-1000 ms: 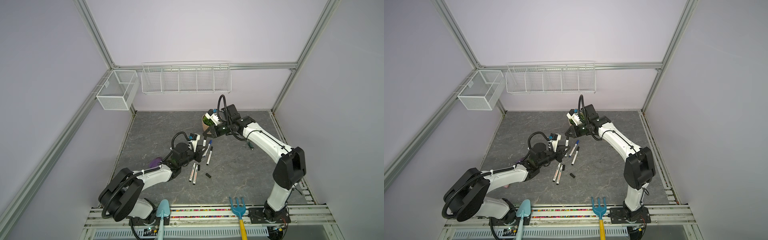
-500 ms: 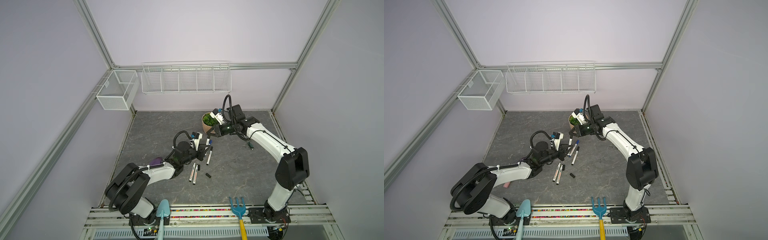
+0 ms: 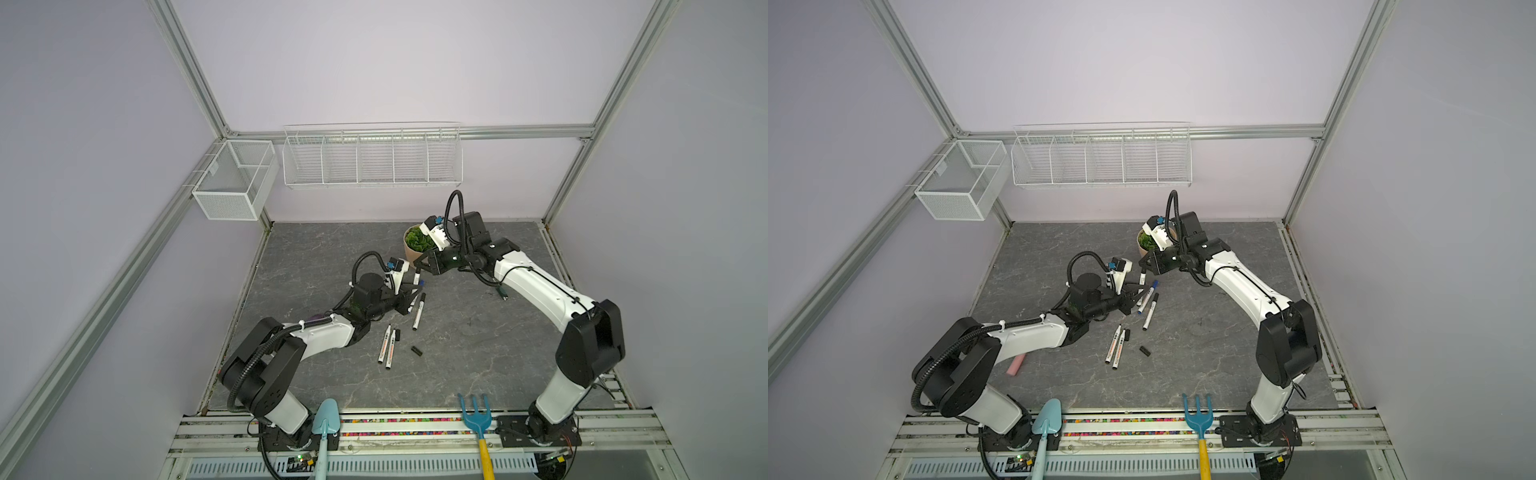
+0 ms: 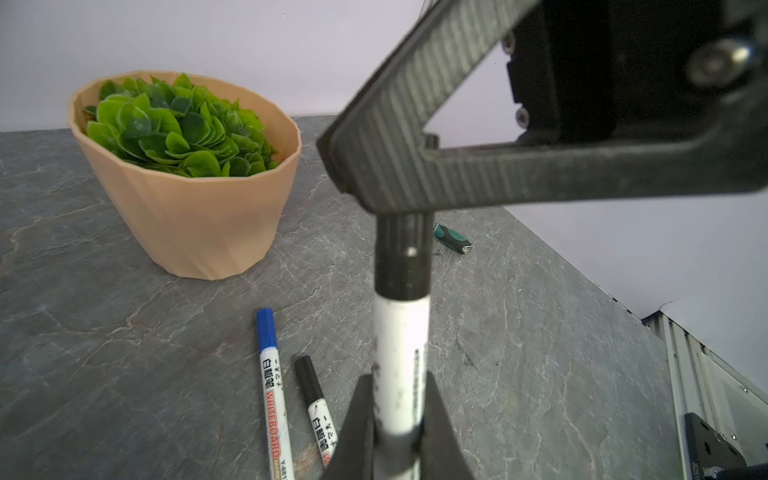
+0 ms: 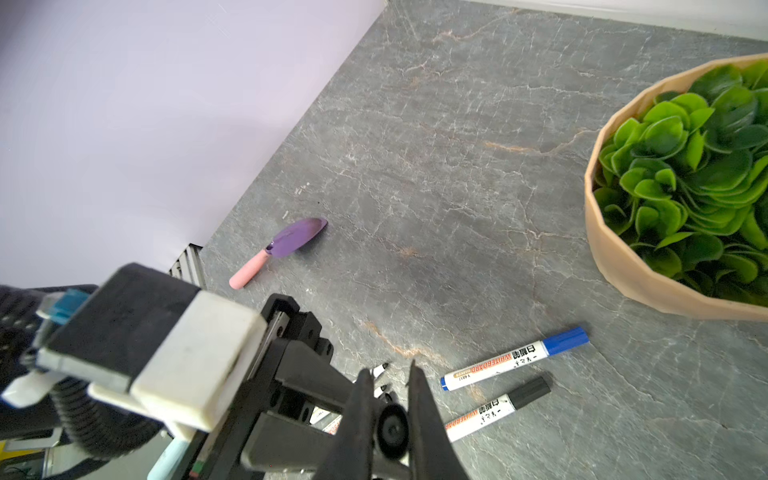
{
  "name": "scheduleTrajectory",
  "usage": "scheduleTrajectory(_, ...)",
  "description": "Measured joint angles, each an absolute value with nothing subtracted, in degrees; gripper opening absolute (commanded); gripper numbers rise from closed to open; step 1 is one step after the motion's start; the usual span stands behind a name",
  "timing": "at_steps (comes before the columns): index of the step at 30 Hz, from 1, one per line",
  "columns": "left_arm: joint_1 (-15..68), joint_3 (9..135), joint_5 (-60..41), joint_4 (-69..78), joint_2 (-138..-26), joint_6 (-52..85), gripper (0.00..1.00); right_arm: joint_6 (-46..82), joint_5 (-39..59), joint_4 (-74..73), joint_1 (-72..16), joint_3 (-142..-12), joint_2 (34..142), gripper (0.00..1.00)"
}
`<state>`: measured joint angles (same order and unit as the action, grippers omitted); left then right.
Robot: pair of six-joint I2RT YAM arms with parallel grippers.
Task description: Insert the pens into the pen caps
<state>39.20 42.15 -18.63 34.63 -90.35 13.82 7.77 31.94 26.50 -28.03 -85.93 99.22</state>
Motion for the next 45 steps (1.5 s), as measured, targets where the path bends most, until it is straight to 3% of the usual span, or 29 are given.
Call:
scheduleTrajectory(8,38.9,42.2,-19.5,34.9,-89.6,13.8,0.00,7.4,36.0,25.6,-27.4,-85.9,99.2,0.08)
scheduleTrajectory(19,35.4,44.6,-23.6,33.1,-89.7,13.9,0.00,2.3,24.6,22.3,-32.7,-87.0,98.4,0.07)
scheduleTrajectory(28,35.6,46.7,-25.9,31.0,-88.5,10.9,0.00,7.7,36.6,19.0,-26.3,-82.9,96.0,0.09)
scheduleTrajectory(32,35.6,46.7,-26.0,30.9,-88.0,11.0,0.00,8.1,37.4,19.1,-26.3,-83.2,96.0,0.09)
scheduleTrajectory(45,34.1,46.7,-25.0,28.1,-89.4,10.8,0.00,3.8,25.8,20.1,-31.6,-85.0,98.6,0.07)
